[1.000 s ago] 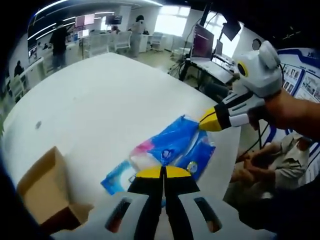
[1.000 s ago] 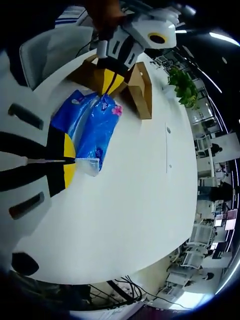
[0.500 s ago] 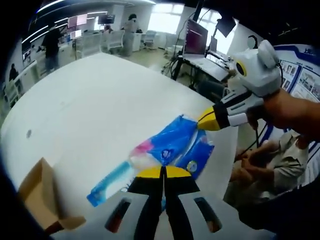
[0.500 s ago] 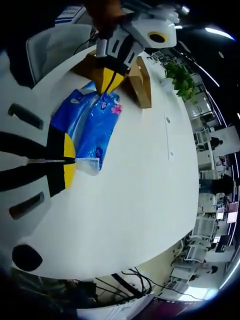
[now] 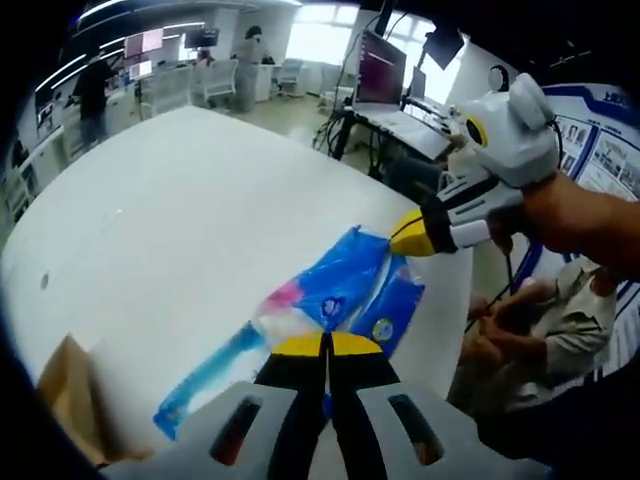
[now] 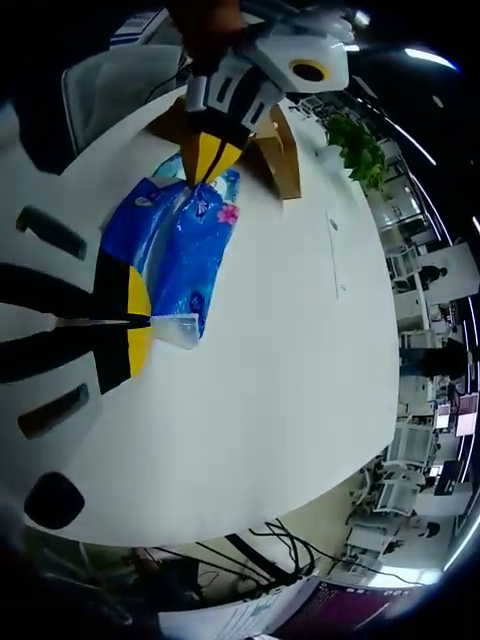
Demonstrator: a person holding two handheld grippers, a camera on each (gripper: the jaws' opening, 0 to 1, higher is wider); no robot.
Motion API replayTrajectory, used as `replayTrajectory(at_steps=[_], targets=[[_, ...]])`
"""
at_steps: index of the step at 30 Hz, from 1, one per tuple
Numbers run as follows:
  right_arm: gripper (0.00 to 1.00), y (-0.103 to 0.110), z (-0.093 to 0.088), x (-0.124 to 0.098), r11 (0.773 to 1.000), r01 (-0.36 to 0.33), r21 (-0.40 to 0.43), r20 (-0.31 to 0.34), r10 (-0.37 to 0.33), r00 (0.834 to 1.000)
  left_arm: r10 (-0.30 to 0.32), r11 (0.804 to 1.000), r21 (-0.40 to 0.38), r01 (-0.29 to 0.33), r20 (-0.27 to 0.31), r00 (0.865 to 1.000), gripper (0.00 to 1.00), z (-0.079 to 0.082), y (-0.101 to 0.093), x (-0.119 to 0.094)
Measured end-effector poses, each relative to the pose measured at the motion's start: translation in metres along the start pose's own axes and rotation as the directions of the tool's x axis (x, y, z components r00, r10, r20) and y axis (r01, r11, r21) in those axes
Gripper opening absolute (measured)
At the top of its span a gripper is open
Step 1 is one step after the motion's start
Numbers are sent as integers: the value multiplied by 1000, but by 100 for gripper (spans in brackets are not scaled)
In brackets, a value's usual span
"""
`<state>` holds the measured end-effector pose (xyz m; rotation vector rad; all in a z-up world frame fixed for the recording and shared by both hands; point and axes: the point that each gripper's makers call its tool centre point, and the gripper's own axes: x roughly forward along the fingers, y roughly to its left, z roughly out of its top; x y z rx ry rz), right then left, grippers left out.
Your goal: Operate the shoe box by opening the lid, removing the specified soft item, and placing it in the target area until the item is outside and the box remains undamaged.
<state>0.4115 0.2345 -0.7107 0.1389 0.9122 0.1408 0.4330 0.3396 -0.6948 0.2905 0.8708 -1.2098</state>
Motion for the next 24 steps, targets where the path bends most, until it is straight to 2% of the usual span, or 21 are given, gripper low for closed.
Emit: replayTrajectory(at_steps=[11,24], targets=[[0,-23,-2,-3,1000,21,16,-1,-21,1000,-26,1000,17,26,-8,1000,0,13,-9,19],[0,-43,-3,0,999,34,20,-8,-33,999,-48,999,15,48,-19,999,0,17,-14,37]])
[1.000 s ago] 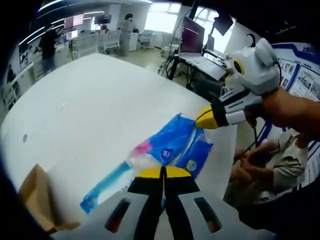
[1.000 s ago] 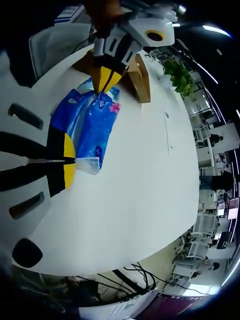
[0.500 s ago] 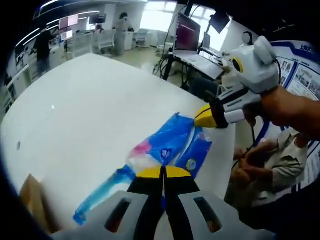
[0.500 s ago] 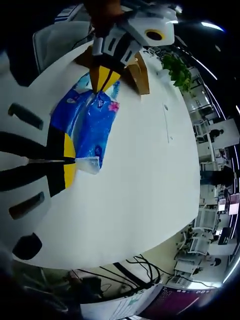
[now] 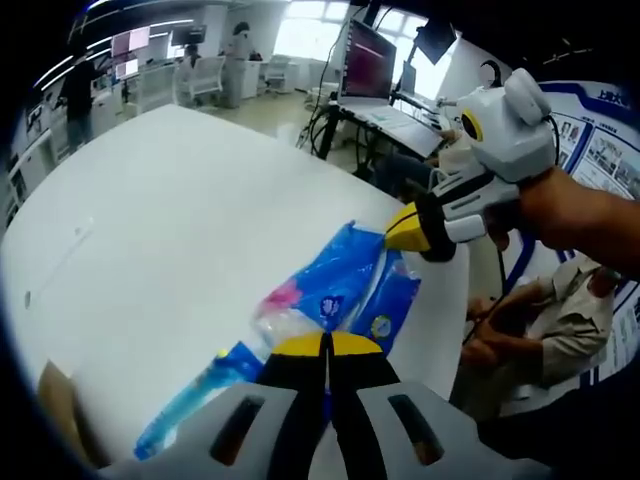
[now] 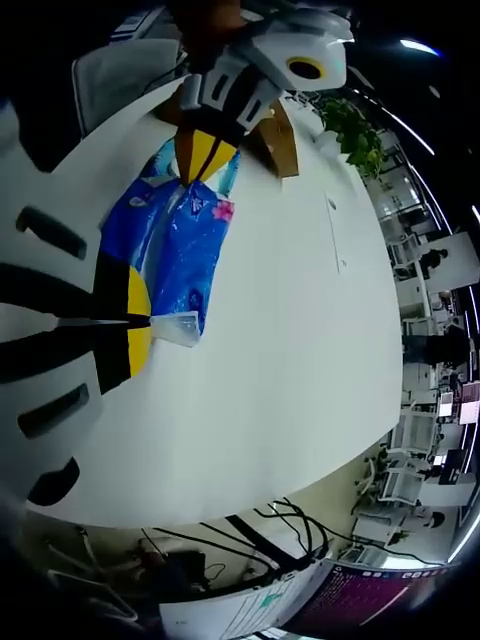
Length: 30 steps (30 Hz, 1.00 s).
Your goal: Operate the shoe box by opening the lid, removing the specified soft item, and placing it in the target area until the item is outside and the box remains undamaged.
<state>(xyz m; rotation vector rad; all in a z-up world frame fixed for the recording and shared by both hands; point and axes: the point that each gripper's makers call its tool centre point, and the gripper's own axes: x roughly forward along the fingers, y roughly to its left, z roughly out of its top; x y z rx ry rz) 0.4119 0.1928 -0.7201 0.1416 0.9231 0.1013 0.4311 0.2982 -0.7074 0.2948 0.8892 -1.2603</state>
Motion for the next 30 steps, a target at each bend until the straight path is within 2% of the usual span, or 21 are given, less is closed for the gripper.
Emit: replayTrajectory(at_steps=[10,23,30], targets=[[0,-9,-8,11,1000,-1,-2,-22,1,1000,-6,1000,-12,6,-19,1000,0,-3,2,14],[0,-4,-15,31,1000,-18,-24,-46,17,999,3,999,-50,-5,-46,999,0,-20,16,24],[0,-5,-18,37,999,-19,-30,-57,17,998,8,998,-66,-11,-48,999,0,-24,18,28]])
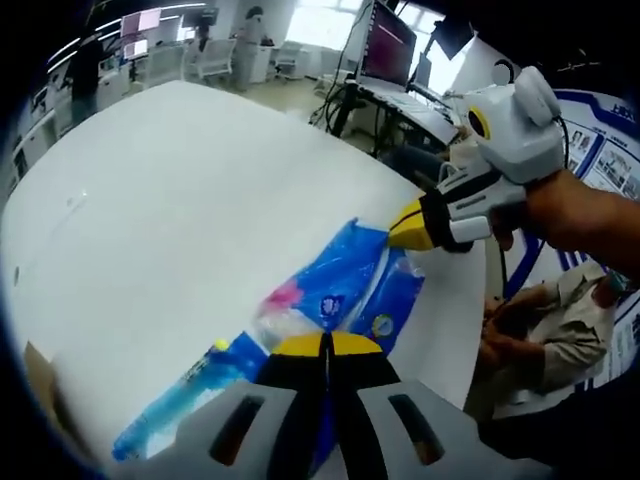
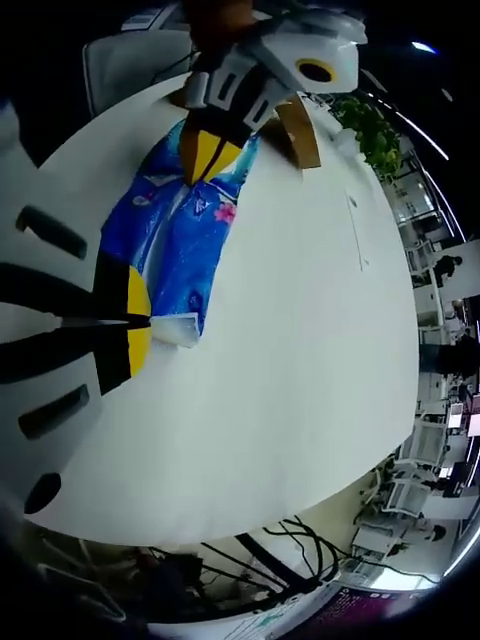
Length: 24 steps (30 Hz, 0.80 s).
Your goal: Operate the shoe box by opening the lid, removing the specified soft item, and placing it in the target area until the item is outside and the box remains undamaged.
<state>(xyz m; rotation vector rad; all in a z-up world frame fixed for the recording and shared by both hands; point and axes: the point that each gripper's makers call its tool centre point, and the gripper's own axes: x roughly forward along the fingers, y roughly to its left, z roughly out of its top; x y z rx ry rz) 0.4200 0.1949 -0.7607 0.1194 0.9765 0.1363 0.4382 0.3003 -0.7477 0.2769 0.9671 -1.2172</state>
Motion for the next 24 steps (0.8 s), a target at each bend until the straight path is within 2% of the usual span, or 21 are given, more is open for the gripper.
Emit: replayTrajectory(at_steps=[5,12,18,24], targets=[[0,0,-4,2,1000,-6,17,-4,7,1000,0,1000,-5,0,-1,1000,0,-2,0,0],[5,1,-4,1,1000,-6,-2,12,6,1000,5,1000,-9,-5,13,1000,0,-1,0,-1],[10,2,-2,-2,1000,0,-11,28,0,1000,12,1000,7,-12,41,999,9,7,-2,-7],[14,4,3,-10,1000,9,-15,53,-9,999,19,1000,14,-20,66,998,14,11,-4,-15]])
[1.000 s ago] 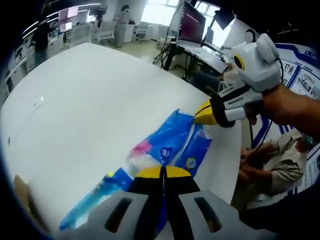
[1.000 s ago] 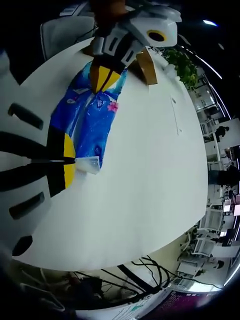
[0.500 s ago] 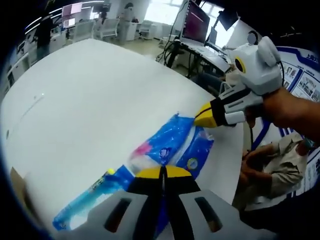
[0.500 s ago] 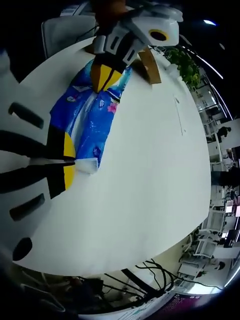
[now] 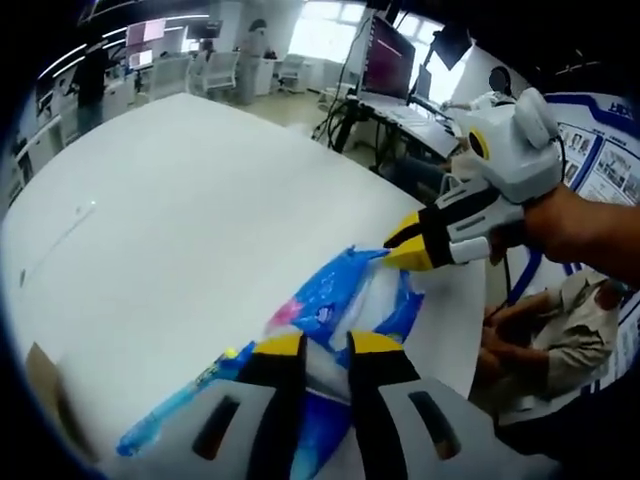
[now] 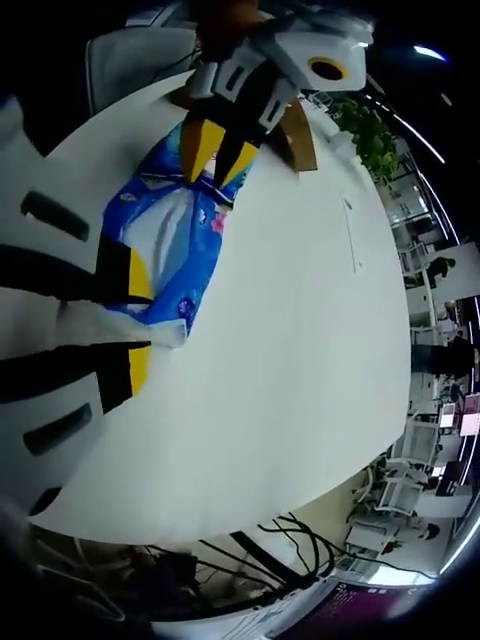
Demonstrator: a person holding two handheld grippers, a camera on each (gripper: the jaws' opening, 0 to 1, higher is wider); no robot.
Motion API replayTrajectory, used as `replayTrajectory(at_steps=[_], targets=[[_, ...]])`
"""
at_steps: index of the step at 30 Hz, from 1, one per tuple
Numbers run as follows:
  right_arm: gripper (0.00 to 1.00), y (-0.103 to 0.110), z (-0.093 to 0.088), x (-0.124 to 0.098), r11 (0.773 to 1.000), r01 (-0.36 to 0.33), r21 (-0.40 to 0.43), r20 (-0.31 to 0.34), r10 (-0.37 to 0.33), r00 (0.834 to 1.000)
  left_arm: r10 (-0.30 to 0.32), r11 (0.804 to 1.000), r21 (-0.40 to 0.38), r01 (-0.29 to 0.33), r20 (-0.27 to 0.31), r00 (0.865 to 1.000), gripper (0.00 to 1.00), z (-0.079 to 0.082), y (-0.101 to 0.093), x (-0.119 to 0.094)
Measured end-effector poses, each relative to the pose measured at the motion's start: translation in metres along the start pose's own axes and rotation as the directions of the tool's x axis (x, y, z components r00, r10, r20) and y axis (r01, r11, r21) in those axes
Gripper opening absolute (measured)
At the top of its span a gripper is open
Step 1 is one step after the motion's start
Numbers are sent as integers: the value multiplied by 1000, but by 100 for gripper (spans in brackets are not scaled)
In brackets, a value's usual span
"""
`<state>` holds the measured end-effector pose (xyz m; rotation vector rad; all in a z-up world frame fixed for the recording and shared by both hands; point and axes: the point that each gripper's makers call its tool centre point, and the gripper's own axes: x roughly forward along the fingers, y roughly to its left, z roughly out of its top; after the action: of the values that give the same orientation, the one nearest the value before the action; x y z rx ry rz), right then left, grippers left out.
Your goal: Operate the shoe box by opening the lid, removing the specified soft item, and placing it in the target area until the item is outside and the box remains undamaged.
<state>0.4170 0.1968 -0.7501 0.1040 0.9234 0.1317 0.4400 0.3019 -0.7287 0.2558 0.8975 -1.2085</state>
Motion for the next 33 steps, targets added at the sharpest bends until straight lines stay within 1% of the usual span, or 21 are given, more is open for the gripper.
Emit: replayTrajectory(at_steps=[6,13,20,25,33], targets=[[15,6,5,-9,1000,8,-4,21,-8,1000,2,1000,6,-3,14,1000,16,2,-1,-10],[15,15,7,-18,1000,17,-12,34,-17,999,16,1000,20,-17,38,999,16,5,1,-29],[15,25,11,-28,999,30,-10,51,-30,998,30,999,16,-31,55,998,16,0,6,-49],[15,40,15,-31,999,28,-24,61,-26,998,41,999,10,-42,65,997,16,-5,8,-62],[15,61,25,-34,999,21,-48,72,-18,997,66,998,-3,-66,79,995,17,-12,19,-85]])
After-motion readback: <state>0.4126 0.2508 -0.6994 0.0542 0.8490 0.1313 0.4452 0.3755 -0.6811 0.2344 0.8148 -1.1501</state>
